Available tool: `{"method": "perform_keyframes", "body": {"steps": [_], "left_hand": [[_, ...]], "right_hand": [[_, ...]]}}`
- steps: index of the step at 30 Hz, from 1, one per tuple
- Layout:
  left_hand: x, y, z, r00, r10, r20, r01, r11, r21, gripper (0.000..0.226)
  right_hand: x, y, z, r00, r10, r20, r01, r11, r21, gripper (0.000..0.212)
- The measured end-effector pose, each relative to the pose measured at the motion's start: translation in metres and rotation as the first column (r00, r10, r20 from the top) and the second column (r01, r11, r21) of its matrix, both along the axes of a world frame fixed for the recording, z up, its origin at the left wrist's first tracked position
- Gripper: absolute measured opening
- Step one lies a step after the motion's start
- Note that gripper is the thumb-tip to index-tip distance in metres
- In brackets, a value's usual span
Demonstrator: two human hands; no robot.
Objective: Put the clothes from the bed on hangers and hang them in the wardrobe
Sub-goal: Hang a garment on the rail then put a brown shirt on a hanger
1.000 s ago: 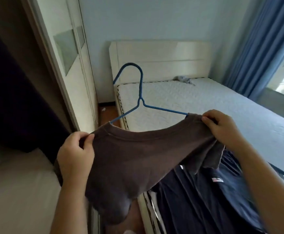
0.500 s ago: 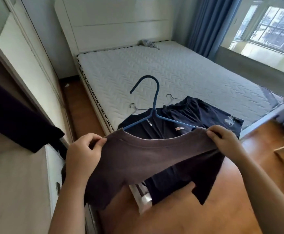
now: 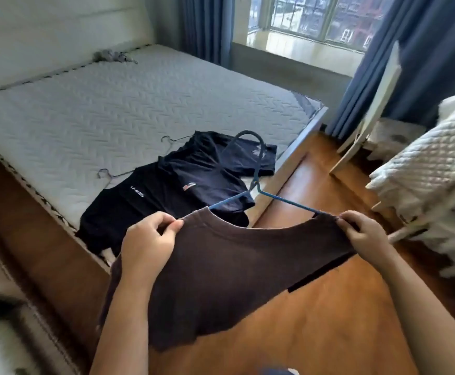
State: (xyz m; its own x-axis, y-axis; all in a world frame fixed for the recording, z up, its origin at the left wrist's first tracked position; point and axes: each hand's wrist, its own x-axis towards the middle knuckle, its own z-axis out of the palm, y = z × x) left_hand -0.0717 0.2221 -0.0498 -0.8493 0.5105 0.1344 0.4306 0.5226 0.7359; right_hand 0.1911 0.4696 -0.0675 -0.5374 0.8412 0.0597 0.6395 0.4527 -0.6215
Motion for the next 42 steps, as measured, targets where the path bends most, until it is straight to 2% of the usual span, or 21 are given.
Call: {"method": "perform_keyframes", "body": {"steps": [11,19,25,29,38,42], "left_hand": [[0.165,0.196,-0.017,0.938,-0.316,0.142,0.322,0.946,-0.023,0.01],[0.206,0.309,-0.038,0.841,-0.496,0.218,0.527,0.841,-0.122,0.015],[0.18,0.421,-0.061,0.816,-0.522,0.249,0.559,0.822,-0.111,0.014],[0.132,0.507,-0.076,0.82,-0.49,0.296,0.532,0.843,-0.077,0.014],[0.03,0.665,-0.086,0.863,-0.386,0.326,0.458,0.871,-0.18,0.024],[0.003,0.716,-0.092,0.88,-0.314,0.356,0.398,0.897,-0.193,0.02]], "right_hand": [[0.228,0.117,-0.004,0.97,-0.241,0.015,0.242,0.967,-0.084,0.01],[0.291,0.196,-0.03,0.897,-0.434,-0.08,0.412,0.889,-0.202,0.01],[0.272,0.304,-0.042,0.85,-0.513,-0.118,0.472,0.842,-0.26,0.027],[0.226,0.396,-0.034,0.842,-0.524,-0.131,0.484,0.84,-0.246,0.026],[0.114,0.589,-0.015,0.917,-0.384,-0.109,0.358,0.911,-0.203,0.03],[0.076,0.661,-0.025,0.942,-0.323,-0.094,0.295,0.928,-0.227,0.018]]}}
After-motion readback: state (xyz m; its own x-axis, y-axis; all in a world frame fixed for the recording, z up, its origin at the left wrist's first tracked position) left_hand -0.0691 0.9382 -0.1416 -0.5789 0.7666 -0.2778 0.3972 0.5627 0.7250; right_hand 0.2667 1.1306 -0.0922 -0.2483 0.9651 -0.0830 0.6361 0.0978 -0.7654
